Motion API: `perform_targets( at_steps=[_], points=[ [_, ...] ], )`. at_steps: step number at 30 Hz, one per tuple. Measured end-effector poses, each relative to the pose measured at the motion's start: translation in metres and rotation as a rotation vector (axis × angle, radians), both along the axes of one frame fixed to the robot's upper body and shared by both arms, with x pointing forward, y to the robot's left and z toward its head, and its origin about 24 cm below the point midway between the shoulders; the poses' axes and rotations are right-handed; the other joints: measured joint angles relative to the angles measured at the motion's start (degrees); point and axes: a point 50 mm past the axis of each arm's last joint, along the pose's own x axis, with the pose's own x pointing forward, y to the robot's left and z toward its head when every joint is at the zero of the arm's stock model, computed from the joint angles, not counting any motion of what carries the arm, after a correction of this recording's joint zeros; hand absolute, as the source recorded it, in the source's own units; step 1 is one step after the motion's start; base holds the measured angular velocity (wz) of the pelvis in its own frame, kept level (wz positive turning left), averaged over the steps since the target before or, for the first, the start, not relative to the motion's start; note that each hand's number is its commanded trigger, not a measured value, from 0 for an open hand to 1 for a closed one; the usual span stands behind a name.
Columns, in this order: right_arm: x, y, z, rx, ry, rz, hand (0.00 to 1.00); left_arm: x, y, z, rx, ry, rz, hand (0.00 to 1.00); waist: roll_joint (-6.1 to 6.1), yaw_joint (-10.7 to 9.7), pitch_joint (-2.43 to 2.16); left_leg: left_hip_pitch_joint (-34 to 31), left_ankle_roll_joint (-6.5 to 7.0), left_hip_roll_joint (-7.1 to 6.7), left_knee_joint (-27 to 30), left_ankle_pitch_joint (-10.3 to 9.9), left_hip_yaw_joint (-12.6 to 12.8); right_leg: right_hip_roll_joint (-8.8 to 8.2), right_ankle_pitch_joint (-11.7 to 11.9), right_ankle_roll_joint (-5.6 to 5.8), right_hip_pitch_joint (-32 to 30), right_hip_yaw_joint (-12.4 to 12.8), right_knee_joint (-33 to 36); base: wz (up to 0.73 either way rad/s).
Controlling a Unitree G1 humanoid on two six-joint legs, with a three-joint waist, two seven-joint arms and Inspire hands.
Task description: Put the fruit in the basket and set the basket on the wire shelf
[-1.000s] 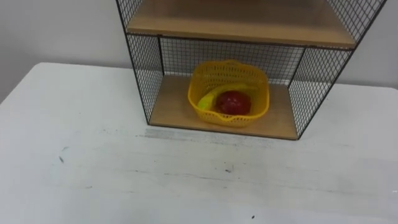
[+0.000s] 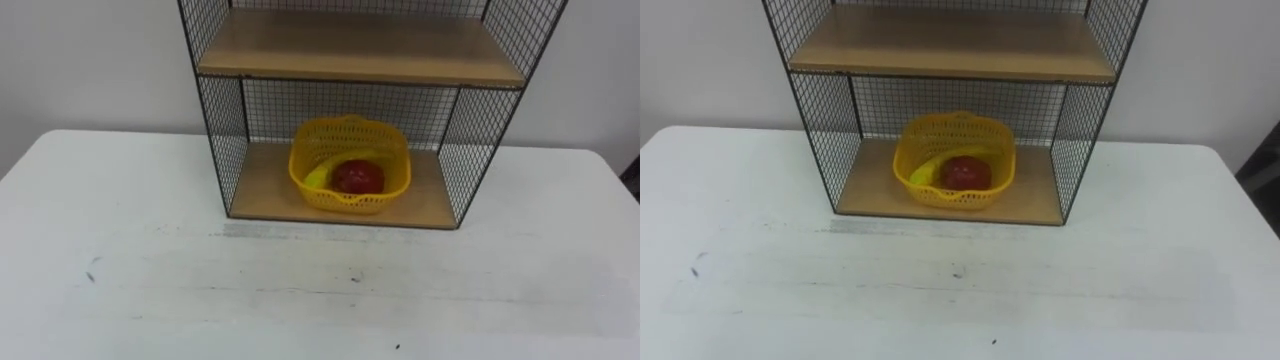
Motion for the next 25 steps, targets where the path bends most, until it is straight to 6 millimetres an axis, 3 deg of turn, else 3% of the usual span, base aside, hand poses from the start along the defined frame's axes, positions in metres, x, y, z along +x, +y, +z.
perform_targets(
  at_steps=[2, 4, 8, 16, 25],
  points=[
    [0.008, 0.002, -0.001, 0.041, 0.022, 0.153, 0.00, 0.012, -0.006, -0.003, -0.048, 0.020, -0.169, 0.00, 0.25, 0.03, 0.03, -0.13, -0.03, 0.04, -0.01, 0.02, 0.04, 0.11, 0.02, -0.04, -0.37, 0.27, 0.07, -0.11],
    [0.011, 0.006, -0.003, 0.100, 0.086, 0.361, 0.00, 0.024, -0.015, -0.007, -0.100, 0.068, -0.351, 0.00, 0.53, -0.24, 0.47, -0.17, -0.45, 0.06, -0.08, 0.33, 0.05, 0.16, 0.07, -0.12, -0.57, 0.26, 0.04, -0.05],
    [0.019, 0.011, -0.005, 0.183, 0.134, 0.528, 0.00, 0.036, -0.027, -0.011, -0.155, 0.113, -0.535, 0.00, 1.09, -0.24, 0.91, -0.14, -0.63, 0.31, -0.05, 0.51, 0.75, 0.47, 0.10, -0.19, -1.03, 1.11, 0.26, -0.08],
    [0.026, 0.018, -0.007, 0.254, 0.148, 0.586, 0.00, 0.039, -0.038, -0.014, -0.208, 0.184, -0.683, 0.00, 0.49, -1.57, 0.90, -0.03, -0.46, 0.58, -0.06, 0.71, 0.58, 0.83, 0.08, -0.53, -0.75, 1.13, 0.25, -0.01],
    [0.019, 0.021, -0.007, 0.312, 0.191, 0.592, 0.00, 0.034, -0.039, -0.015, -0.245, 0.205, -0.676, 0.00, -0.42, -1.49, 0.88, 0.32, -0.39, 0.70, -0.05, 0.67, 0.53, 0.93, 0.04, -0.70, -0.48, 1.06, 0.16, 0.00]
  ],
)
